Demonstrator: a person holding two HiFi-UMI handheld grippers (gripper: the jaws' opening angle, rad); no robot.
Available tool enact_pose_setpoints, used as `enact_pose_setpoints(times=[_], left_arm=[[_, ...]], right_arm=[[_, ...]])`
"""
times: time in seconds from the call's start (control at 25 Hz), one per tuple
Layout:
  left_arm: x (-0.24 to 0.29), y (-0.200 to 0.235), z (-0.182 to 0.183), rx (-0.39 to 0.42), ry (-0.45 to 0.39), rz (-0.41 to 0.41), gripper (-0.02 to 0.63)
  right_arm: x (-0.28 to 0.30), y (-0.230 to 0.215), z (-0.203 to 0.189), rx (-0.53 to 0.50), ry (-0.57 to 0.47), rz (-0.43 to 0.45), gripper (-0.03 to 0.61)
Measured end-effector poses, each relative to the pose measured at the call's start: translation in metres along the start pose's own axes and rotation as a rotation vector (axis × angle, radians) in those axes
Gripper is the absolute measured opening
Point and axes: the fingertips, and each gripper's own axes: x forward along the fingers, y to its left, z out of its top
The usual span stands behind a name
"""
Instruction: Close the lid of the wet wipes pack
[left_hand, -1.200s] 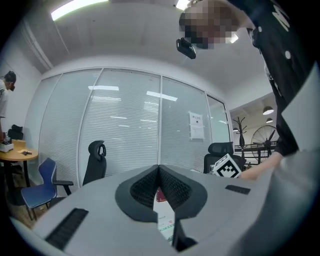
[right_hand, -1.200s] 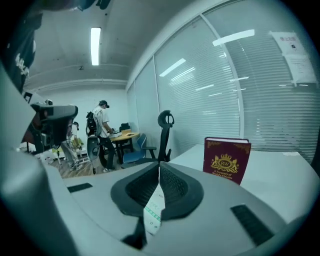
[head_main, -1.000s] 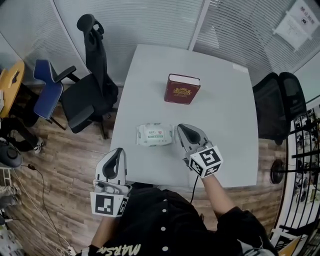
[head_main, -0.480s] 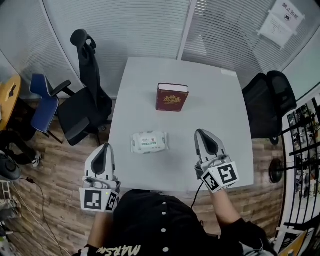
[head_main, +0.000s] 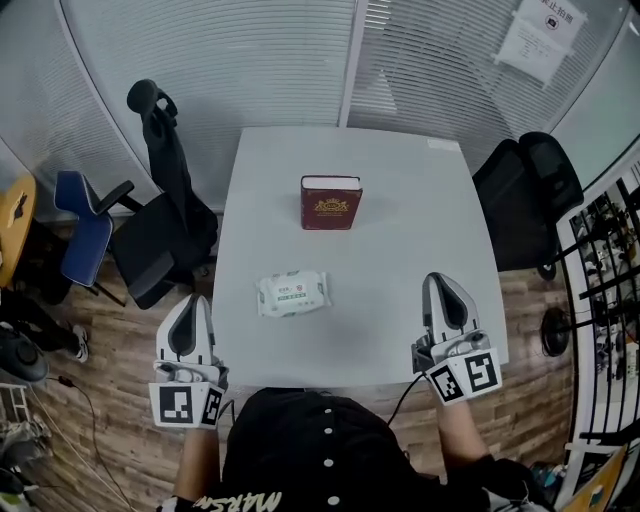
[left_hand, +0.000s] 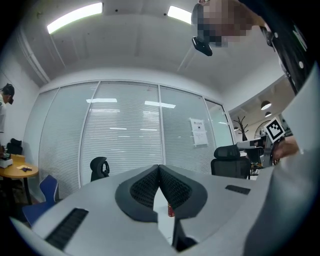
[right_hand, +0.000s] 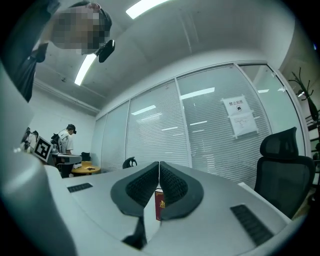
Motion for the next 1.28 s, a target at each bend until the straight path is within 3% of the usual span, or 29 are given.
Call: enact_pose_setpoints(times=[0.32, 1.28], left_arm=[[-0.003, 0.003, 0.001, 0.007, -0.001, 0.014, 0.014], [-0.003, 0.009, 0.004, 0.026, -0.017, 0.025, 0.015]], right_arm=[[-0.010, -0.020, -0.002, -0.039, -0.022, -0.080, 0.030], [0.011, 0.008, -0.010, -0.071, 0.012, -0.018, 0.029]])
